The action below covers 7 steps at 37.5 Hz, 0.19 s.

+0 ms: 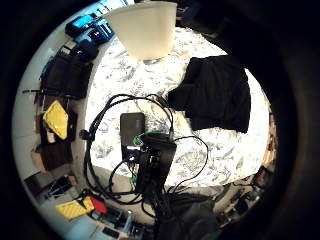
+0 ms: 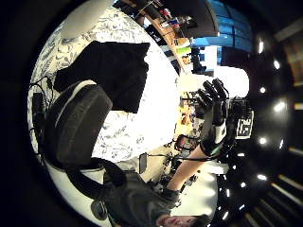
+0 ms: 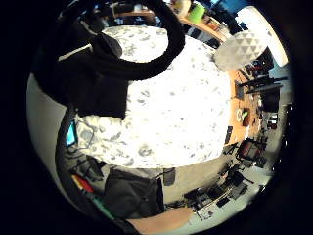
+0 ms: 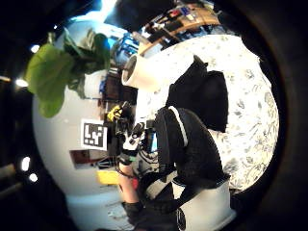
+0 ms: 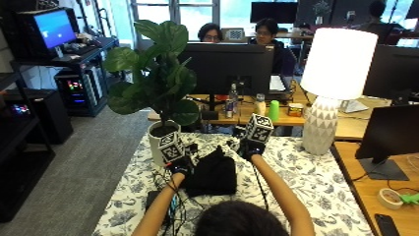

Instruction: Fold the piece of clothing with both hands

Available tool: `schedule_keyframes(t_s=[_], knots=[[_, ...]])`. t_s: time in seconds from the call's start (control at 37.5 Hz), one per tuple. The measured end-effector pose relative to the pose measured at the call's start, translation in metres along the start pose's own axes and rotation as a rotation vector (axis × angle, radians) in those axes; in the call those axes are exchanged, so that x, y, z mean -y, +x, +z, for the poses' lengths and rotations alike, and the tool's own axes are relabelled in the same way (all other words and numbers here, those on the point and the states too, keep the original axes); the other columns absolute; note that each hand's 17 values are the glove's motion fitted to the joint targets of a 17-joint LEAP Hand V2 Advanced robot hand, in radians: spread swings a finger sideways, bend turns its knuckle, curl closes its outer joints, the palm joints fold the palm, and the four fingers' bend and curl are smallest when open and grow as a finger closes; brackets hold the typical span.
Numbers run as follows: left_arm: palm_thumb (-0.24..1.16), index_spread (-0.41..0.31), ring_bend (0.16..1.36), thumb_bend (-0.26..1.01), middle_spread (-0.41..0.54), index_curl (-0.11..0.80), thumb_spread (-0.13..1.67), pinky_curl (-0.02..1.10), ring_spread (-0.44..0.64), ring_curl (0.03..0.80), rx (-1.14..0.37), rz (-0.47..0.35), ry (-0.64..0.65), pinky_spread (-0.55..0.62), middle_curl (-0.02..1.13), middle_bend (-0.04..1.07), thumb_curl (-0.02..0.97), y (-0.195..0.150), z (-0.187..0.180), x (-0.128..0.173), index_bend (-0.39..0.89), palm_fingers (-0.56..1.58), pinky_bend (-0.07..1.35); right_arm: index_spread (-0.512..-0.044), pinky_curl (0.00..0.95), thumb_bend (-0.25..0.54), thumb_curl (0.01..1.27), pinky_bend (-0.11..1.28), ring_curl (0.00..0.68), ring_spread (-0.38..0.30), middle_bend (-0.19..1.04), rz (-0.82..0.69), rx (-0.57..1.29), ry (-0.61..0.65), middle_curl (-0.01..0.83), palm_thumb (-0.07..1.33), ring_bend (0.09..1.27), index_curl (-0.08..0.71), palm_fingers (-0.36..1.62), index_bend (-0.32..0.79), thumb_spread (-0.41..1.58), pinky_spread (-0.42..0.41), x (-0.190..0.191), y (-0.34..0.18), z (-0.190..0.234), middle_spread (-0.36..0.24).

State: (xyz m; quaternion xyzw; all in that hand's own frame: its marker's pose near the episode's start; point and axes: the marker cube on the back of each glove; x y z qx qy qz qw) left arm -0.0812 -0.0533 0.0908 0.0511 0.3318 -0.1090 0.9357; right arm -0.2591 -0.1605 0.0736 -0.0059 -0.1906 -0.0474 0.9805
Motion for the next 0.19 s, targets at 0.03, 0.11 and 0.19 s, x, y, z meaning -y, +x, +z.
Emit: schedule_keyframes(t_s=[0.03,0.11,0.19], knots=[[0.2,0.09,0.73,0.26,0.33,0.255,1.47,0.35,0.4,0.297,0.008,0.01,0.001,0.39,0.28,0.18,0.172,0.004,0.001,0.001,0.13,0.05,0.68,-0.286,0.38,-0.025,0.41,0.74,0.392,0.098,0.22,0.017,-0.011,-0.004,0.422,0.51,0.6,0.153,0.52,0.09,1.16,0.209,0.0,0.006,-0.001,0.023],[0.17,0.091,0.73,0.22,0.331,0.254,1.42,0.35,0.4,0.297,0.038,0.024,-0.002,0.4,0.28,0.18,0.163,0.01,0.005,0.006,0.13,0.05,0.68,-0.286,0.366,-0.021,0.39,0.72,0.385,0.111,0.22,0.046,-0.063,-0.009,0.42,0.5,0.6,0.158,0.52,0.1,1.18,0.228,0.004,0.022,0.002,0.026],[0.15,0.092,0.73,0.2,0.332,0.253,1.39,0.35,0.4,0.295,0.062,0.02,-0.009,0.4,0.28,0.18,0.159,0.011,0.008,0.009,0.13,0.05,0.68,-0.283,0.35,-0.021,0.38,0.65,0.378,0.12,0.22,0.066,-0.115,-0.018,0.42,0.49,0.58,0.172,0.5,0.13,1.2,0.248,0.008,0.032,0.008,0.029]])
